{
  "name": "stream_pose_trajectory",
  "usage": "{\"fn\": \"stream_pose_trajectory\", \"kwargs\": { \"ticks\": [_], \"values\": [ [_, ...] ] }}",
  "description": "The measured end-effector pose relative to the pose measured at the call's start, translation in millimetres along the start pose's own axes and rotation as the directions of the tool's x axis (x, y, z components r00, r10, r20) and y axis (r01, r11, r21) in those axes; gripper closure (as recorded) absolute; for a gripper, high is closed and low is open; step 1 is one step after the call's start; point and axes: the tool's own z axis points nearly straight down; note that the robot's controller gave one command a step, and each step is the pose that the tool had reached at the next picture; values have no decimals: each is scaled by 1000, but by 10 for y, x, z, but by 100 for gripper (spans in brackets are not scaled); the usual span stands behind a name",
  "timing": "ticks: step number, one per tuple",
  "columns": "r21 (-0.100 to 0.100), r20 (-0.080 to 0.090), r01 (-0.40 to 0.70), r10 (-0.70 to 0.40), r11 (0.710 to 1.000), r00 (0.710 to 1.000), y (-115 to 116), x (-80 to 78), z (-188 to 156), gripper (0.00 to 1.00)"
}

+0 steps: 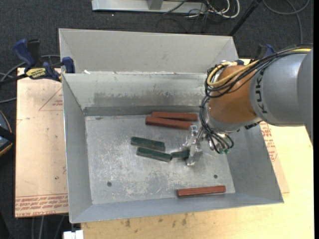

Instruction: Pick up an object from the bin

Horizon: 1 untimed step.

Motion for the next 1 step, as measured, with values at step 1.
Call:
{"fn": "stream_pose_trajectory", "kwargs": {
  "ticks": [1],
  "values": [
    [0,-15,16,-16,1000,1000,-175,-29,-1275,100]
  ]
}}
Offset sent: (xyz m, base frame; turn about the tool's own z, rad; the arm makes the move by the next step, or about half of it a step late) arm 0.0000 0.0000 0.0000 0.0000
